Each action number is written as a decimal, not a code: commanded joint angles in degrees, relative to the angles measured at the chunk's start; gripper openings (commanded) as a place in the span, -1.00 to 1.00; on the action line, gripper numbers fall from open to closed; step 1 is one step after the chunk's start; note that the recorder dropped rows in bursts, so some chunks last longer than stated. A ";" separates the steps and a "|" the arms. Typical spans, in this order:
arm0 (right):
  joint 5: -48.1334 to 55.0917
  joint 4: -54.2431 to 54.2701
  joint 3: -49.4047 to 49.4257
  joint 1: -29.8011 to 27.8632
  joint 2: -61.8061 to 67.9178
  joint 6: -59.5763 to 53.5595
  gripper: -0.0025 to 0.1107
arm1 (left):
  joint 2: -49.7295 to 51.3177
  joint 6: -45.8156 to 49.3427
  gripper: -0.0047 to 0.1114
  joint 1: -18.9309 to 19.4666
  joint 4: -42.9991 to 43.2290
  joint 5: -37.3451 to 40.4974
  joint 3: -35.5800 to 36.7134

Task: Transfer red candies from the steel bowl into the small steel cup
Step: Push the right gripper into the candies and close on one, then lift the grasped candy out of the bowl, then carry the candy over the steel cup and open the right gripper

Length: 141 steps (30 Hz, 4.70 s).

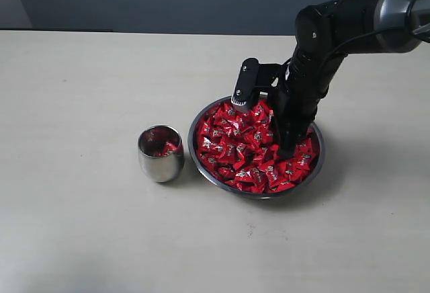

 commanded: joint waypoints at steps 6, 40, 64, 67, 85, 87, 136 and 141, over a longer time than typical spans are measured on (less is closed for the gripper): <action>-1.35 1.00 -0.27 0.57 -0.54 -0.87 -0.34 | -0.27 -0.08 -0.91 -0.38 0.11 -0.45 0.26; -0.23 -5.15 -0.27 1.52 4.01 2.86 -0.34 | -0.27 -0.08 -0.91 -0.38 0.11 -0.45 0.26; -0.98 -7.87 -0.27 1.52 3.70 3.93 -0.97 | -0.27 -0.08 -0.91 -0.38 0.11 -0.45 0.26; -1.09 -8.62 -0.27 1.52 2.65 4.08 -0.97 | -0.27 -0.08 -0.91 -0.38 0.11 -0.45 0.26; -3.66 -11.58 -0.27 1.52 -3.79 11.14 -0.97 | -0.27 -0.08 -0.91 -0.38 0.11 -0.45 0.26; -4.54 -10.79 -0.27 1.52 -4.76 13.07 -0.97 | -0.27 -0.08 -0.91 -0.38 0.11 -0.45 0.26; -13.28 30.27 -7.90 13.67 -2.12 13.63 -0.97 | -0.27 -0.08 -0.91 -0.38 0.11 -0.45 0.26; -11.04 32.12 -7.90 13.67 -0.71 13.63 -0.97 | -0.27 -0.08 -0.91 -0.38 0.11 -0.45 0.26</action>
